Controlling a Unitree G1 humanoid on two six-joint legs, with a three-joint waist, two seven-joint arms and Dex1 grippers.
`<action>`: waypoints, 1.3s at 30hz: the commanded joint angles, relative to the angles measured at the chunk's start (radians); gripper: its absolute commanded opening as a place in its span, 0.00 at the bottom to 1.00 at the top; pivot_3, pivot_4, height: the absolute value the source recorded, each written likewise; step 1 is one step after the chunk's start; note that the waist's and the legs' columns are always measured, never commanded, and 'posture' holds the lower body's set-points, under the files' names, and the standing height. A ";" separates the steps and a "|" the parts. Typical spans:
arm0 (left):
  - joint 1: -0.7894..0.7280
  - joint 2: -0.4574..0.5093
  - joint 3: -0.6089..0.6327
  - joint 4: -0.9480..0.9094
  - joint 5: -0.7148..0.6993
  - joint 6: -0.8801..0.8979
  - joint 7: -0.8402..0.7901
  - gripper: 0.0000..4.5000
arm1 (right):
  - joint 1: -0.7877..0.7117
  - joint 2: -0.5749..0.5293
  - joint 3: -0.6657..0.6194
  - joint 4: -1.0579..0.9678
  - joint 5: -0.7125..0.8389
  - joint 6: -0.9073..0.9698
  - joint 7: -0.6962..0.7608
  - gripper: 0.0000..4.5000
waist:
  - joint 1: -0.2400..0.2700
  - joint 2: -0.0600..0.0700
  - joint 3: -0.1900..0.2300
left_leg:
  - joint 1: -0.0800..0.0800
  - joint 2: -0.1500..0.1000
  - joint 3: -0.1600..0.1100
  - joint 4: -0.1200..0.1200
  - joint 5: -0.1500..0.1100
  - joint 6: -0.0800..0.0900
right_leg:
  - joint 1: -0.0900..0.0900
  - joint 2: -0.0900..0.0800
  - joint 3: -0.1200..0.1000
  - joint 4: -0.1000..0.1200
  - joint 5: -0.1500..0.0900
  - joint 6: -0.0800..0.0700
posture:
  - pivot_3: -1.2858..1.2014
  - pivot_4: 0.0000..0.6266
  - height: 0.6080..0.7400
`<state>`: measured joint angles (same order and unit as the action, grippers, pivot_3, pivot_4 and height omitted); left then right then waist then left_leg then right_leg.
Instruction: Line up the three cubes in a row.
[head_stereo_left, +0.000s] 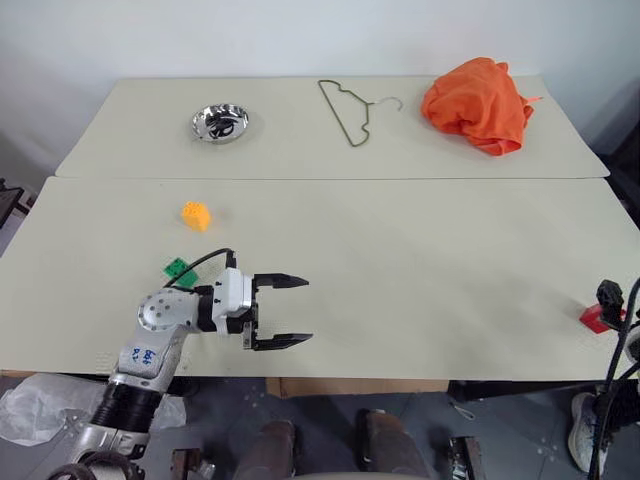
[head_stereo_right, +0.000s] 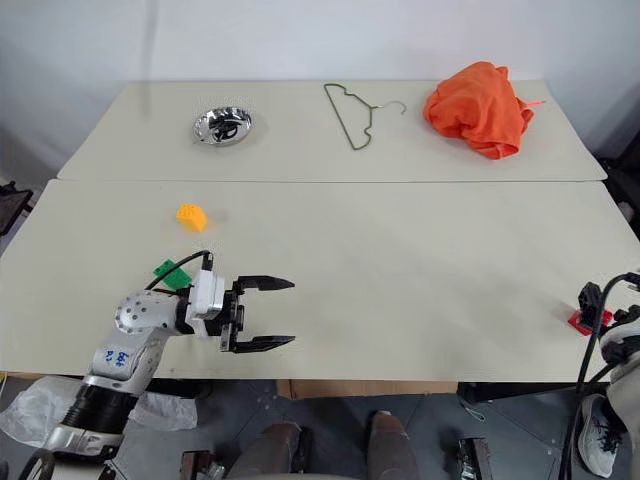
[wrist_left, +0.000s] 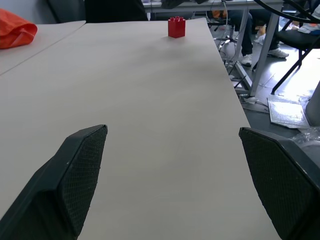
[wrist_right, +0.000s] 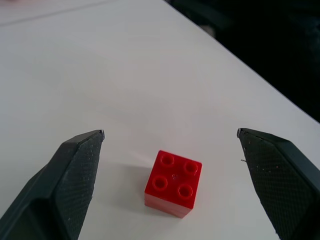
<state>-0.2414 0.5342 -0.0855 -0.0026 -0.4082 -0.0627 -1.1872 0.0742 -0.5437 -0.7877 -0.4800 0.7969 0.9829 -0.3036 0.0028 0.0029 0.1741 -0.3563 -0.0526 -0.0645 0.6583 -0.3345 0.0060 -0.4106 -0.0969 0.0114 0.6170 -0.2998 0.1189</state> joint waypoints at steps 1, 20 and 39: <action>0.016 0.020 0.029 -0.056 0.000 -0.005 0.017 1.00 | -0.040 0.028 0.010 0.010 -0.028 0.040 -0.050 1.00 | -0.002 0.000 0.000 | 0.000 0.000 0.000 0.000 0.000 0.000 | 0.000 0.000 0.000 0.000 0.000 0.000 | 0.52 0.24 1.00; 0.044 0.042 0.052 -0.073 0.002 -0.009 0.047 1.00 | -0.162 0.145 0.054 0.037 -0.162 0.089 -0.084 0.34 | -0.006 0.000 0.000 | 0.000 0.000 0.000 0.000 0.000 0.000 | -0.001 0.000 0.000 0.000 0.000 0.000 | 0.52 0.24 1.00; 0.184 0.076 0.144 -0.166 0.005 0.024 0.157 1.00 | -0.595 -0.381 1.060 0.309 -0.428 -0.512 1.419 0.32 | -0.010 -0.003 0.003 | -0.004 0.001 0.002 0.002 -0.002 0.003 | -0.002 0.001 -0.005 -0.007 0.001 0.003 | 0.52 0.24 1.00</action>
<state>-0.0697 0.6035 0.0329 -0.1196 -0.4001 -0.0336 -1.0460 -0.4784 -0.9189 0.2188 -0.2311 0.4455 0.5700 1.0044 -0.0076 0.0002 0.1766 -0.3604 -0.0520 -0.0623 0.6611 -0.3369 0.0098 -0.4125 -0.0961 0.0064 0.6089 -0.2983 0.1220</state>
